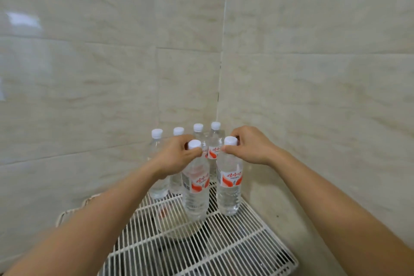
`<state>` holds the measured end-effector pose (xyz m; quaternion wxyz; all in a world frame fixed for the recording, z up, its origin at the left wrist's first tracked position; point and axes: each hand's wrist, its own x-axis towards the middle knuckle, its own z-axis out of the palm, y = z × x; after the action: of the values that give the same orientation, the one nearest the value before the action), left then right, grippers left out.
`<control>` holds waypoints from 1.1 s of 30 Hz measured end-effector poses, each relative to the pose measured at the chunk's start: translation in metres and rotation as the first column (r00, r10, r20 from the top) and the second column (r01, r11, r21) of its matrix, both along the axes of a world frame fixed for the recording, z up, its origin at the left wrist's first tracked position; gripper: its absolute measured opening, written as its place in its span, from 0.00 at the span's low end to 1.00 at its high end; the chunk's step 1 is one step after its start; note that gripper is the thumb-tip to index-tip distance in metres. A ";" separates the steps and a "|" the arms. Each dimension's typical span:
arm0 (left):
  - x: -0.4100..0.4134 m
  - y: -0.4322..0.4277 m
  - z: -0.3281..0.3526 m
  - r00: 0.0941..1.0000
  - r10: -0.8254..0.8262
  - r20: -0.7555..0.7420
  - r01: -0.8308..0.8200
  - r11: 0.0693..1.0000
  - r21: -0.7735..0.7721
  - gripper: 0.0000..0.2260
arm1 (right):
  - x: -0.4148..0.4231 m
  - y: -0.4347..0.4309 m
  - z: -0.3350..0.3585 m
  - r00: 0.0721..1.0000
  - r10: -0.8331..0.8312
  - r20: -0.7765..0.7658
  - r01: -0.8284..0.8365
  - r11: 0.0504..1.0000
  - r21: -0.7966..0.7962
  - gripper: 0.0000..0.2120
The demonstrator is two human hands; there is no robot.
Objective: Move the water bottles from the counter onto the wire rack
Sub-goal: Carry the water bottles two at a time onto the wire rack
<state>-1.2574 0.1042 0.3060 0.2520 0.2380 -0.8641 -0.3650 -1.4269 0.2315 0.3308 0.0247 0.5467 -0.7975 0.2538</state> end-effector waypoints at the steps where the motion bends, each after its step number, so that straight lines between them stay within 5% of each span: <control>1: -0.008 0.000 0.000 1.000 0.007 0.001 -0.007 1.000 -0.004 0.08 | -0.008 -0.006 -0.002 1.000 -0.005 0.000 0.005 1.000 0.014 0.18; 15: -0.076 -0.025 -0.013 1.000 -0.017 0.024 0.015 0.996 0.087 0.06 | -0.064 -0.056 -0.026 0.997 -0.064 0.033 0.060 0.993 0.102 0.17; 23: -0.092 -0.035 -0.012 0.990 -0.007 0.138 0.013 0.999 -0.047 0.09 | -0.071 -0.064 -0.027 0.994 -0.092 0.064 0.087 0.993 0.074 0.17; 33: -0.089 -0.029 -0.014 0.994 0.028 0.104 -0.021 0.997 -0.068 0.08 | -0.068 -0.055 -0.029 0.995 -0.059 0.076 0.053 0.995 0.079 0.13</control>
<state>-1.3467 0.0757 0.2921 0.2186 0.2588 -0.8848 -0.3200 -1.4953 0.1762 0.3017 -0.0203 0.5143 -0.8221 0.2434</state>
